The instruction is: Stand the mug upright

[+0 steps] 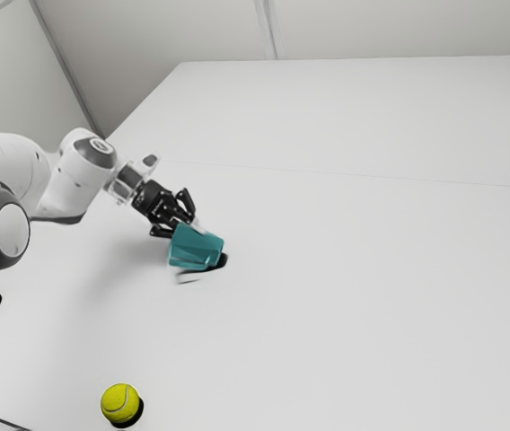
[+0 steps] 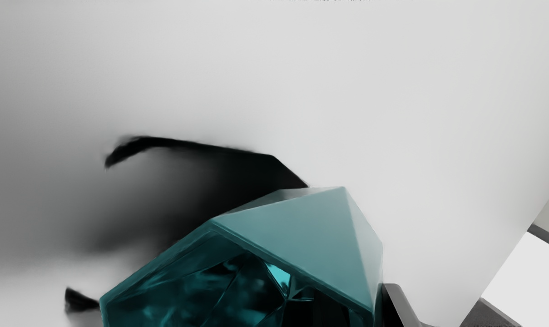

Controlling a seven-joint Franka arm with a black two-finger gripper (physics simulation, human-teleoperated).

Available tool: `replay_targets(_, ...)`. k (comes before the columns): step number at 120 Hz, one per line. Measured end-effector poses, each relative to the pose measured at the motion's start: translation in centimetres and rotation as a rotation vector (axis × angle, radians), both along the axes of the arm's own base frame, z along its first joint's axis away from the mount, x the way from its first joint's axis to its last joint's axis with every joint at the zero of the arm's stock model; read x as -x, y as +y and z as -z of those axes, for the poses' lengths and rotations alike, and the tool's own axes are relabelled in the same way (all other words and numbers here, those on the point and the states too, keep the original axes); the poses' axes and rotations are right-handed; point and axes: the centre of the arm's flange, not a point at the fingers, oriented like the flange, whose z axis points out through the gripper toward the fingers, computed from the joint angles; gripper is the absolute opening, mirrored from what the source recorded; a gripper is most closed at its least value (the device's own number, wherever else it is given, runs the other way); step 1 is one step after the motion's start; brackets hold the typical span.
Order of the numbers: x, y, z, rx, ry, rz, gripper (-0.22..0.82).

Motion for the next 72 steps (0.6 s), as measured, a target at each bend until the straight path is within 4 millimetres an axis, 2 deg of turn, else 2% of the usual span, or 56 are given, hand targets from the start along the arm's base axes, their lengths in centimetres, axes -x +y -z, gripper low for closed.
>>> replay_targets(21,-0.2,-0.3,-0.4,-0.021,0.000,0.019,-0.16)
replay_targets(41,-1.3,-2.0,-2.6,-0.140,-0.021,0.136,-0.17)
replay_targets(72,-2.0,-7.3,-7.8,-0.495,-0.106,0.398,-0.18)
